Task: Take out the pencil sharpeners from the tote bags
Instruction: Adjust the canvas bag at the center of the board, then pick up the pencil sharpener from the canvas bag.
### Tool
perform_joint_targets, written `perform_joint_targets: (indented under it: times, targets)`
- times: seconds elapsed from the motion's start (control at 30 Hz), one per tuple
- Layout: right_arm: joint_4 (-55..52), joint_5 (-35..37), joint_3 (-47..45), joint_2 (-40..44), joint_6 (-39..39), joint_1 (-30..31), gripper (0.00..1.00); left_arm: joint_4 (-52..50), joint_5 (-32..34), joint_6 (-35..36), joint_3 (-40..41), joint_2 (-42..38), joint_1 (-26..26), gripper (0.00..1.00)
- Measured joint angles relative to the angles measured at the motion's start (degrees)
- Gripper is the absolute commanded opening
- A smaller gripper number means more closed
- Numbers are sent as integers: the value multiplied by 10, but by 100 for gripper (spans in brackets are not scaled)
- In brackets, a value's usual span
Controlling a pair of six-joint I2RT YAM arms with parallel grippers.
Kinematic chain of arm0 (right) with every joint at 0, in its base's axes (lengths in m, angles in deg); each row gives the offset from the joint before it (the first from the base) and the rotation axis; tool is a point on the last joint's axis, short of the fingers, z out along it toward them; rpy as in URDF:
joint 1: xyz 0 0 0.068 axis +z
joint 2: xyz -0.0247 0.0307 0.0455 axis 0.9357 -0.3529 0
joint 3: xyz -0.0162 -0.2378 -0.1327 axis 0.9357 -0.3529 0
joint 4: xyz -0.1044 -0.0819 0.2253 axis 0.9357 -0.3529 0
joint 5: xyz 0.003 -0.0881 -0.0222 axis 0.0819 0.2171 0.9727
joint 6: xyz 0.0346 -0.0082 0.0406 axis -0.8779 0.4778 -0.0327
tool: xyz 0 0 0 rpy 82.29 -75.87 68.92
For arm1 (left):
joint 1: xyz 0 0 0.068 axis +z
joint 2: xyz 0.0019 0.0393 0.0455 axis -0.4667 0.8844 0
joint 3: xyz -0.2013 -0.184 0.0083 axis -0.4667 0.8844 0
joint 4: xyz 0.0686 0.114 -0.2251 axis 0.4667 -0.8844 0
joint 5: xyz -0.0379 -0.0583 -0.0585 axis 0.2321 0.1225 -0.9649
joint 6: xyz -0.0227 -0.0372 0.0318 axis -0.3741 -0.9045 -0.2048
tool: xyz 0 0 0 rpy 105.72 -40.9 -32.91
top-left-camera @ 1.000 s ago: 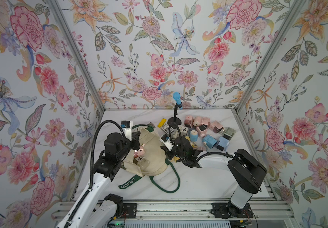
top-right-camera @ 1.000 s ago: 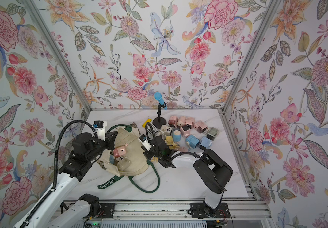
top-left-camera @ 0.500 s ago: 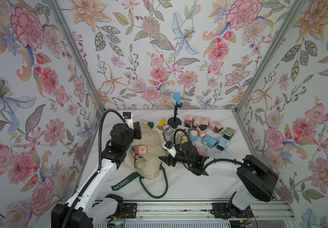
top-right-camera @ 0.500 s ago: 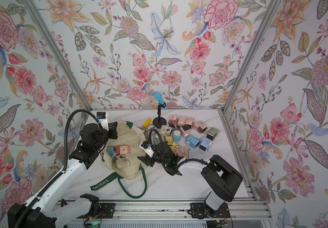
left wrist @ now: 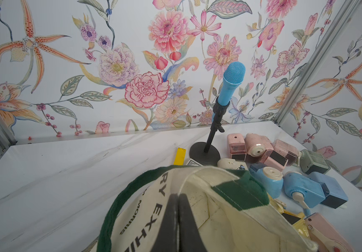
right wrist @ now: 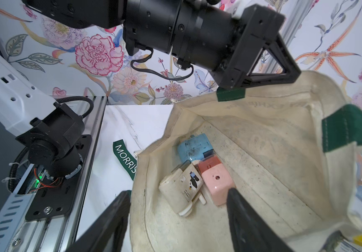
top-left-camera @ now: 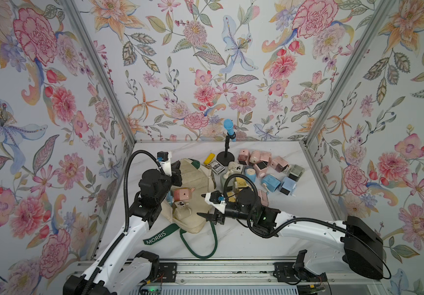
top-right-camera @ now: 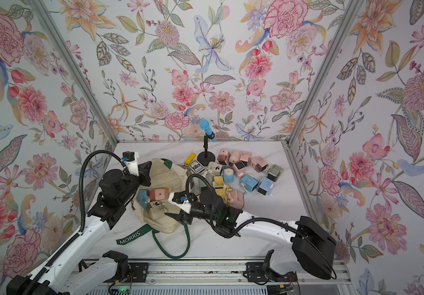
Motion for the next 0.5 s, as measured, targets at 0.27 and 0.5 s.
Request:
perform_joint_targets:
  times: [0.27,0.5]
  targets:
    - [-53,15,131,-162,72,2,73,-1,0,0,0,-1,0,0]
    - [-106,49,246,-301,132,2,76,-10,-6,0,0,-12,0,0]
